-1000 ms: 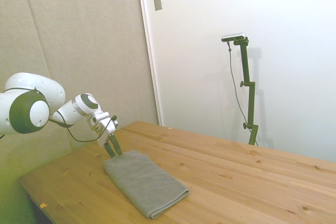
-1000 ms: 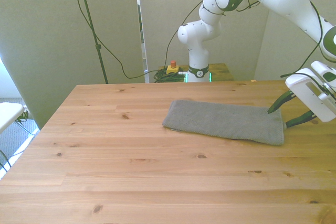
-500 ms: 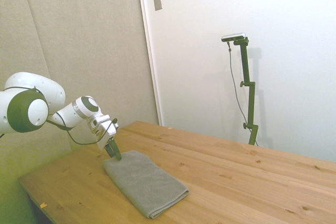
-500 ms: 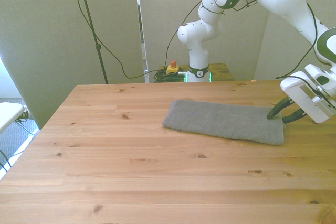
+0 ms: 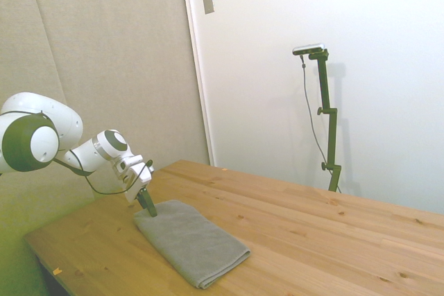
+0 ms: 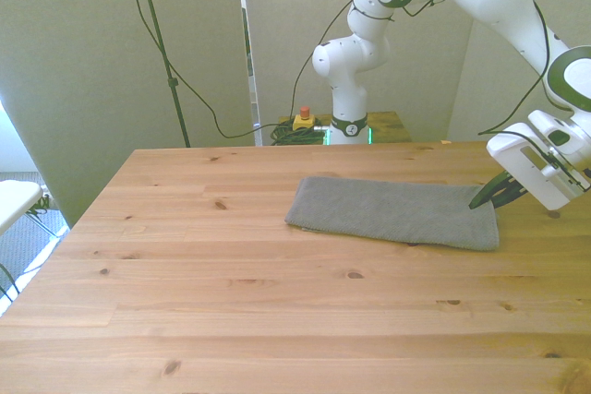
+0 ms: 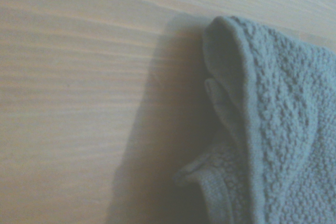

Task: Fold the towel

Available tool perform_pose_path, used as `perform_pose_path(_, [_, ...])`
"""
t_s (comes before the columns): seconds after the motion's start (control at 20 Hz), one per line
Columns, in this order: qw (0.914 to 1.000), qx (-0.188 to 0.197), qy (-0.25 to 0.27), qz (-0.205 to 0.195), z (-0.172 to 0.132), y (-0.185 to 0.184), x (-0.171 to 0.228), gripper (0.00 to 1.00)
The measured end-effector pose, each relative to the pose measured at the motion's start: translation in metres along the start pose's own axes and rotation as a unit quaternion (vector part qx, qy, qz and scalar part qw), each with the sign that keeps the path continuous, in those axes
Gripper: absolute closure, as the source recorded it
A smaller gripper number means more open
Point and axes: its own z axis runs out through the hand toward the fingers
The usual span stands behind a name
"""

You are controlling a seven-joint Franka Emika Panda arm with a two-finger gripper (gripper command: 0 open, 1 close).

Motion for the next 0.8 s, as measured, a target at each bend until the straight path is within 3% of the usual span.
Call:
perform_pose_path(0.3, [0.995, 0.093, -0.029, -0.022, -0.041, 0.039, 0.005, 1.0])
perform_pose_path(0.5, [0.99, 0.132, -0.049, 0.001, -0.061, 0.087, 0.046, 1.0])
perform_pose_path(0.8, [0.9811, 0.163, -0.084, 0.062, -0.038, 0.15, 0.134, 1.0])
